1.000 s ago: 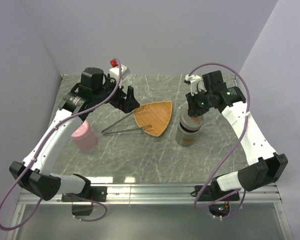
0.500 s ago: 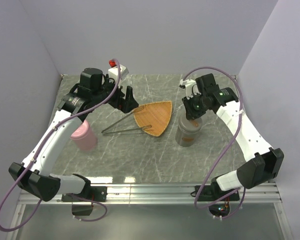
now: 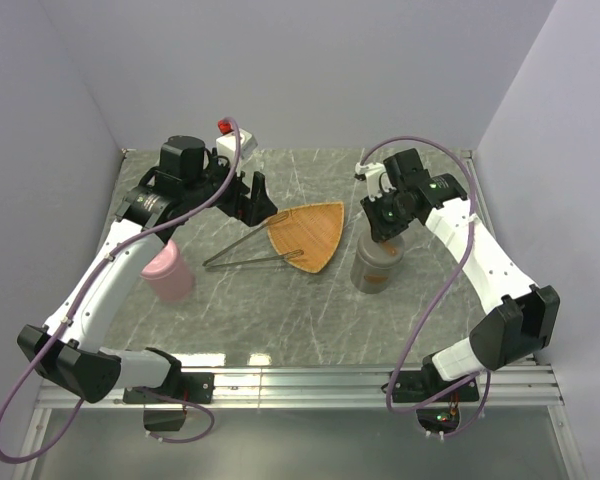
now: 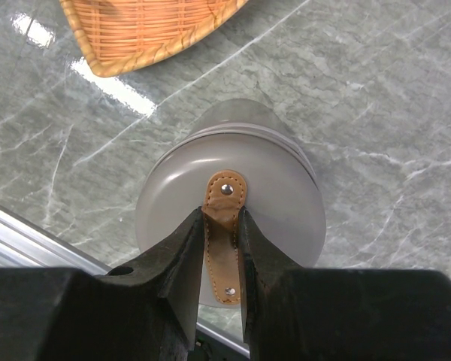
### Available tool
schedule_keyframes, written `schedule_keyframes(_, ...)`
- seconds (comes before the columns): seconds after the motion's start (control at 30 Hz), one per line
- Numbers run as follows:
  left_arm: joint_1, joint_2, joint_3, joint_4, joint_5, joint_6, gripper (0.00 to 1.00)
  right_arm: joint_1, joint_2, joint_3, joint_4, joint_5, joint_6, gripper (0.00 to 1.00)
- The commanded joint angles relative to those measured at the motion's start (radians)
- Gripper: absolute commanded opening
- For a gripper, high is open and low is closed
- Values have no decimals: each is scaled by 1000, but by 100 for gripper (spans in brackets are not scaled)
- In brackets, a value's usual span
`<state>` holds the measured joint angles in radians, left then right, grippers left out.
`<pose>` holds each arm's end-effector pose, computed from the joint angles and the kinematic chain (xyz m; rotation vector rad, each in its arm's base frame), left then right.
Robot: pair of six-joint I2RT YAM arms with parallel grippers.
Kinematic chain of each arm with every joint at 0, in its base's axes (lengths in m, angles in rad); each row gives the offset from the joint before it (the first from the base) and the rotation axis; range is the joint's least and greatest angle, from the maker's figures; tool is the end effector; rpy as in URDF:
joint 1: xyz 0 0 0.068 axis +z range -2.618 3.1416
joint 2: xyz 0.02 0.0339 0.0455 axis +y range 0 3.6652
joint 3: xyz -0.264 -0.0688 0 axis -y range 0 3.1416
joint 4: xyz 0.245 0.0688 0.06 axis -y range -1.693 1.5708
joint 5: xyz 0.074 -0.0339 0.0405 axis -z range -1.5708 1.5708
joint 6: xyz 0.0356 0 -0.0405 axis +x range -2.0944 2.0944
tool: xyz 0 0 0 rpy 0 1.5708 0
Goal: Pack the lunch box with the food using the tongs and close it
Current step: Close the box lid on the packing box.
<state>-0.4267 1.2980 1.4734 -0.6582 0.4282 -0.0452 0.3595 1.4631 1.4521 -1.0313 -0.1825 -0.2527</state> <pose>0.2432 -0.1268 0.4202 0.6591 1.9790 -0.7296 0.2713 0.1089 0.3391 -0.8483 2.4696 0.2762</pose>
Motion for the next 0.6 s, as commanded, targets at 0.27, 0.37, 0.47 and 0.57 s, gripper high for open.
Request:
schedule_keyframes(0.27, 11, -31, 5, 34, 24, -27, 99, 13, 8, -13, 42, 0, -10, 0)
schedule_keyframes(0.37, 14, -32, 2, 37, 33, -33, 99, 13, 8, -24, 43, 0, -8, 0)
schedule_keyframes(0.47, 17, -29, 4, 37, 38, -33, 99, 12, 9, -29, 54, 18, -8, 0)
schedule_keyframes(0.57, 17, -29, 2, 37, 40, -32, 99, 7, 14, -30, 53, 18, -14, 0)
